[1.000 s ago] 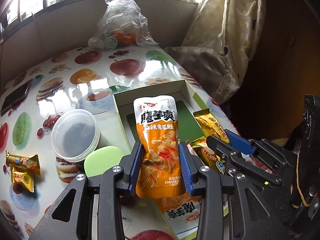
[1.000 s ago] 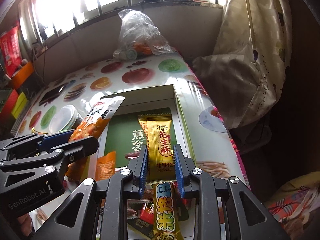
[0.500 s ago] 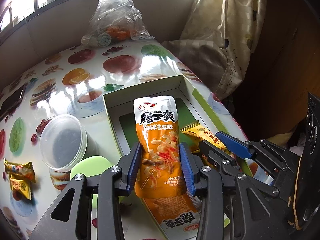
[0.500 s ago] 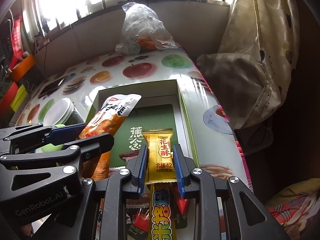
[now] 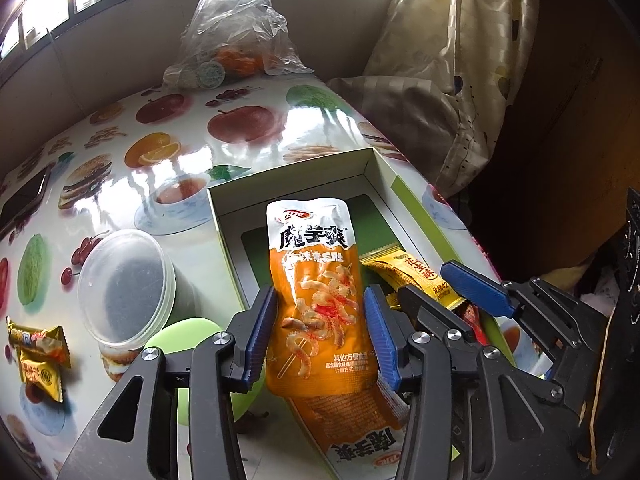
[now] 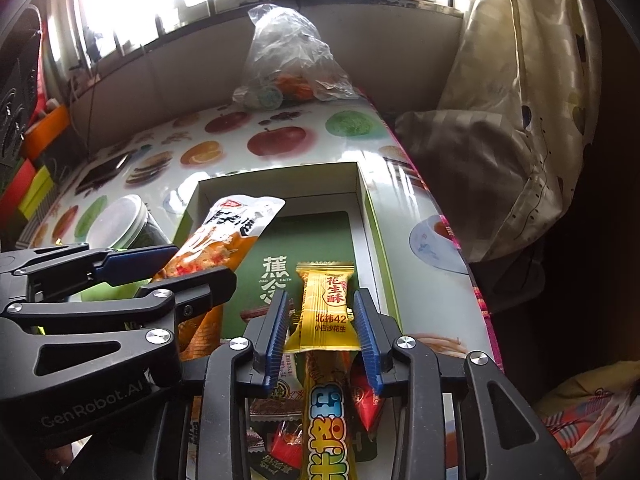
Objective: Organize snacks
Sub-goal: 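Lower both snacks into the green box and open both tools, then move both tools back to the remaining gold candy and wafer bar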
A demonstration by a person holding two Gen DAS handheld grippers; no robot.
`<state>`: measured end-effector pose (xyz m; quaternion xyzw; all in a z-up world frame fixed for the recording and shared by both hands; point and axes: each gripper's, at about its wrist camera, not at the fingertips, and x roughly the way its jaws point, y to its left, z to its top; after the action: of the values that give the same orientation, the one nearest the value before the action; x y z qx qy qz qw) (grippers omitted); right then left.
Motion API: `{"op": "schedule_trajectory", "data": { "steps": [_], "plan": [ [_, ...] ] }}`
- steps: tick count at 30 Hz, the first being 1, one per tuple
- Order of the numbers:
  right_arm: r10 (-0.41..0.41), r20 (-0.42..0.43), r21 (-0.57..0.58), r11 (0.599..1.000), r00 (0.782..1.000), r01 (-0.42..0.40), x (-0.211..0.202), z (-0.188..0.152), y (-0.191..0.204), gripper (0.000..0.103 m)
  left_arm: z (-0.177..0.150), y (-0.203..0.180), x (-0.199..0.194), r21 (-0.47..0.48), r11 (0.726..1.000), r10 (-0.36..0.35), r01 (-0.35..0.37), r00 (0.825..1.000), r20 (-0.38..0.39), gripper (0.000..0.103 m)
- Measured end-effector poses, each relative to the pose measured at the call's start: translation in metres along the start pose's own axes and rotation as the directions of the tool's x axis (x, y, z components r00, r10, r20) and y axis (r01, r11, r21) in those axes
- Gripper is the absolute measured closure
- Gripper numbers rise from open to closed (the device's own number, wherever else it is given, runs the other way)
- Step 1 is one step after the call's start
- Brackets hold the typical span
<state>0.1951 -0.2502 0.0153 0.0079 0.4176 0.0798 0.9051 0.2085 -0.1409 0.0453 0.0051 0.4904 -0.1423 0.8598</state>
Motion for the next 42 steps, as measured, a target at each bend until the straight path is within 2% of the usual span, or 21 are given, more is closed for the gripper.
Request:
{"op": "schedule_trajectory", "data": {
  "steps": [20,29,42],
  "plan": [
    [-0.05,0.032,0.002,0.999,0.998,0.05,-0.03,0.0,0.011,0.057,-0.007,-0.001,-0.046,0.01,1.0,-0.006,0.006,0.996,0.09,0.054],
    [-0.043,0.059,0.02,0.999,0.997,0.042,-0.048,-0.005,0.021,0.056,-0.022,0.006,-0.073,0.003,1.0,-0.005,0.005,0.992,0.127,0.054],
    [0.012,0.098,0.003,1.0,0.995,-0.012,-0.067,-0.009,0.056,0.056,-0.049,0.04,-0.105,-0.054,0.998,0.042,-0.033,0.983,0.18,0.054]
  ]
}}
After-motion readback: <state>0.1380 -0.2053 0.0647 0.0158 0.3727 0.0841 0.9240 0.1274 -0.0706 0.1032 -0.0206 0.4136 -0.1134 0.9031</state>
